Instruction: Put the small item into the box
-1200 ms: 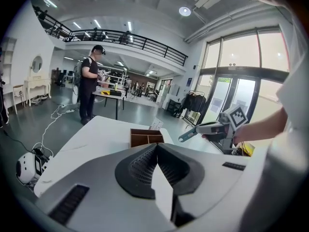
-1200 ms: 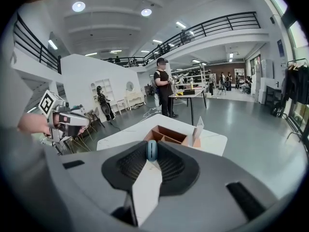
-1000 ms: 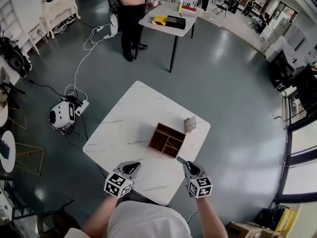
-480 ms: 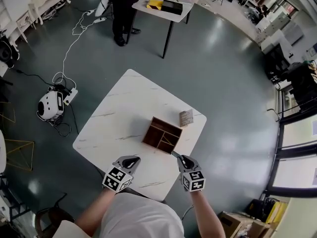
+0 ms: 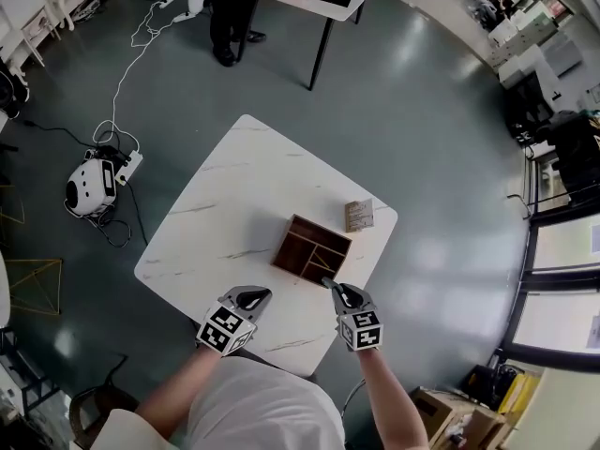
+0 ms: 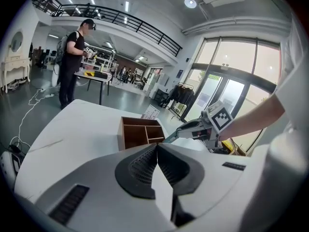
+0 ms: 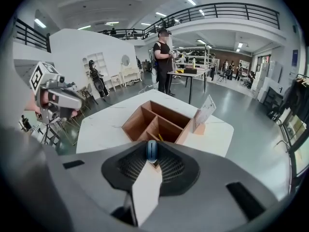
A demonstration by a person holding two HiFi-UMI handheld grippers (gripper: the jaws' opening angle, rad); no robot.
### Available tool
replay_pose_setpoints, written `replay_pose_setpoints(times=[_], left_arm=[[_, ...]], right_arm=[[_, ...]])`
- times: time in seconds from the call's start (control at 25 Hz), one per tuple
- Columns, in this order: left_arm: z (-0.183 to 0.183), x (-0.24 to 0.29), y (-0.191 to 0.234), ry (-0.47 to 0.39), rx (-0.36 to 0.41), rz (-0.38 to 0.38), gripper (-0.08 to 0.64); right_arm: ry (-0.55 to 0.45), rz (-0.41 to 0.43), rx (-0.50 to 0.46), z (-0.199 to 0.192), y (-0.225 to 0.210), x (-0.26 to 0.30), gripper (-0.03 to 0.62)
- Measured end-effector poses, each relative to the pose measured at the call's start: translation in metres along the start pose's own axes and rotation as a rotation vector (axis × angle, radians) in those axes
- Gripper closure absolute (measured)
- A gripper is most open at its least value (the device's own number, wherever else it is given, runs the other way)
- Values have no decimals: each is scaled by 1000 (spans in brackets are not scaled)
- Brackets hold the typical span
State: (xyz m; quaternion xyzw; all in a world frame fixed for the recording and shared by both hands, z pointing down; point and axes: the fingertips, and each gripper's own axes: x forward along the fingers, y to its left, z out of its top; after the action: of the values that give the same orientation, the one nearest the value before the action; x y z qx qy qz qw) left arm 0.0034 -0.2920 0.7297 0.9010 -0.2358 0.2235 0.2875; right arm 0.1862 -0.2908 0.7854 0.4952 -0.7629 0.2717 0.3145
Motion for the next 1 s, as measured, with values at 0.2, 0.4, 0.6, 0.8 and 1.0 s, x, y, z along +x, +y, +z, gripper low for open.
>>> replay_pose_setpoints(times=[0.2, 0.4, 0.6, 0.8, 1.0], left_arm=[[-1, 8, 6, 21, -2, -23, 545], [-4, 9, 9, 36, -14, -33, 545], [-15, 14, 13, 62, -15, -43, 545], [-31, 21, 13, 103, -22, -61, 545], [-46, 30, 13, 131, -24, -78, 545]], right_arm=[[42, -6, 12, -10, -1, 22, 509], [63, -19, 39, -18, -1, 34, 509], [68, -32, 39, -22, 0, 48, 509], [103, -58, 33, -30, -1, 55, 509], [126, -92, 28, -37, -6, 59, 509]])
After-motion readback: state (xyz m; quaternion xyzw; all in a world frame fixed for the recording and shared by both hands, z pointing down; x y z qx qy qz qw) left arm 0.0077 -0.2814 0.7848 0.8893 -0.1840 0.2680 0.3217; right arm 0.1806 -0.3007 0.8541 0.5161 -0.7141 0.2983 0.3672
